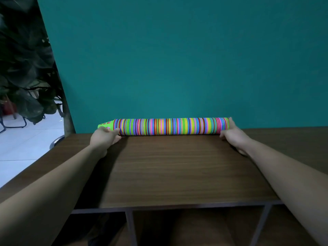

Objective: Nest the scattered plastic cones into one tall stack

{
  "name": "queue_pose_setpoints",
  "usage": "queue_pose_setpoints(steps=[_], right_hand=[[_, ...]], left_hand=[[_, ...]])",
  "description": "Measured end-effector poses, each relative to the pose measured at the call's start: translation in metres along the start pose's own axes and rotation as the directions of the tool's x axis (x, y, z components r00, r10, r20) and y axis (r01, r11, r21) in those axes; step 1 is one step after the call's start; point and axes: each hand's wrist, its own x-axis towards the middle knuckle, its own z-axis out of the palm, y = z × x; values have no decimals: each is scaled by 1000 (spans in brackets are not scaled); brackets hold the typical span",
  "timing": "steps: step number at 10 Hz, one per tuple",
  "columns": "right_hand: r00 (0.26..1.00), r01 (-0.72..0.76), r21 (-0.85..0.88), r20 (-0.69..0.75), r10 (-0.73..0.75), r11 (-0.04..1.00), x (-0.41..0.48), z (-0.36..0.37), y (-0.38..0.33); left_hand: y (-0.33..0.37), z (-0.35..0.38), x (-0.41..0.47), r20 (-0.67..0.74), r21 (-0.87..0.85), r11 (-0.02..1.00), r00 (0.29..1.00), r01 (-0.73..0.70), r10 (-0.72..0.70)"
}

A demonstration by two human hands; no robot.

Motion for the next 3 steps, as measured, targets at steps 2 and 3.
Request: queue_pose_setpoints(steps=[2,3], right_hand=[[1000,24,-215,24,-19,976,8,4,-4],[987,86,-300,-107,-123,950,1,15,-2]], left_hand=[[-6,-7,4,58,24,998,996,-65,64],[-3,-5,-10,-23,173,975,989,-138,144]])
